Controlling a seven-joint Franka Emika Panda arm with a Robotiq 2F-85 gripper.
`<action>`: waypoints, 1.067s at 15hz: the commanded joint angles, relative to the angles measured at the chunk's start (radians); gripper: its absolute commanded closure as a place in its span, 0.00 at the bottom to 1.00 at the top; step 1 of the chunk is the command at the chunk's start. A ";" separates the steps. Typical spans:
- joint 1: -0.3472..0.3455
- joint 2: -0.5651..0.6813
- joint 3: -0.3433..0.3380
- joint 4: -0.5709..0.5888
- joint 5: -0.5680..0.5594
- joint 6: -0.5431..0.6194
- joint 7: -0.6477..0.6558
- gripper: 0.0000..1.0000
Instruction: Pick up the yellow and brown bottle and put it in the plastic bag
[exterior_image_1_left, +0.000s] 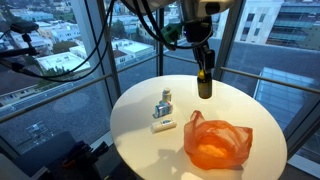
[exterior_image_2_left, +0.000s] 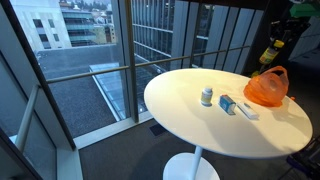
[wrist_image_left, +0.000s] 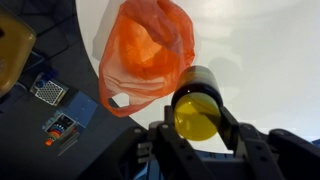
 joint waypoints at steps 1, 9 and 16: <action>-0.025 -0.003 -0.021 0.004 -0.010 -0.014 0.026 0.79; -0.064 0.032 -0.070 -0.048 -0.017 -0.005 0.034 0.79; -0.059 0.073 -0.081 -0.110 -0.009 0.006 0.036 0.79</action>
